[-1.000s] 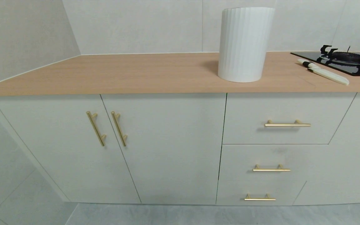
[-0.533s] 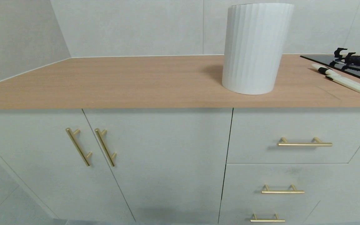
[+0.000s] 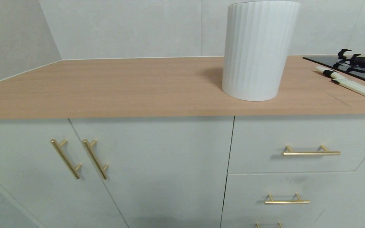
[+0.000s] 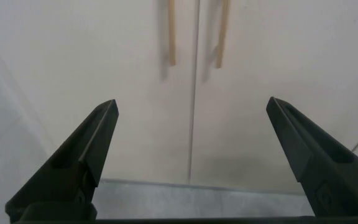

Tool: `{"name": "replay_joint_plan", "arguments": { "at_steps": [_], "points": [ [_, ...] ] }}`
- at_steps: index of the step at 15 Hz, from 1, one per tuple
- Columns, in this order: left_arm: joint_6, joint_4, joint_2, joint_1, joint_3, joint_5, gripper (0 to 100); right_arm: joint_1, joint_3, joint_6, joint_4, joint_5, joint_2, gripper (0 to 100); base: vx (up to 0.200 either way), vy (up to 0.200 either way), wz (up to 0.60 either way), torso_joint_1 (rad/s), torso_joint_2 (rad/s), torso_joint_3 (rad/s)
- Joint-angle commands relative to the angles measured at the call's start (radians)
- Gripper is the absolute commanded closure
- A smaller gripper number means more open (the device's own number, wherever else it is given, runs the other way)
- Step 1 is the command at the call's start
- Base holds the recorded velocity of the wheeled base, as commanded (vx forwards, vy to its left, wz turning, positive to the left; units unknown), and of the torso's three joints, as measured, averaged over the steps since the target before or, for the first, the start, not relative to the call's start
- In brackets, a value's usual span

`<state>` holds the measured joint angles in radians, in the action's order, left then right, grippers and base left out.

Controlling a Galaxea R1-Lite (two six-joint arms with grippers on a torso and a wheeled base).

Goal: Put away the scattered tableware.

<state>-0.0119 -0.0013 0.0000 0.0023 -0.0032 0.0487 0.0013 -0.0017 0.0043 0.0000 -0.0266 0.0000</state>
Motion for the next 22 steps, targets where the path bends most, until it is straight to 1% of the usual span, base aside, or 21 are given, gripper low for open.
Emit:
{"name": "replay_joint_plan", "arguments": {
  "at_steps": [1,11,19,22],
  "points": [
    [0.000,0.000,0.000,0.001,0.000,0.000,0,0.000,0.000,0.000,0.000,0.001,0.002,0,0.000,0.000,0.00,0.000,0.00,0.000],
    [0.001,0.000,0.000,0.001,0.000,0.000,0,0.000,0.000,0.000,0.000,-0.001,0.002,0,0.000,0.000,0.00,0.000,0.00,0.000],
    [0.001,0.000,0.000,0.001,0.000,0.000,0,0.000,0.000,0.000,0.000,0.001,0.002,0,0.000,-0.200,0.00,0.002,0.01,0.003],
    [0.001,0.000,0.000,0.001,0.000,0.000,0,0.000,0.000,0.000,0.000,0.001,0.002,0,0.000,0.000,0.00,0.000,0.00,0.000]
  ]
}}
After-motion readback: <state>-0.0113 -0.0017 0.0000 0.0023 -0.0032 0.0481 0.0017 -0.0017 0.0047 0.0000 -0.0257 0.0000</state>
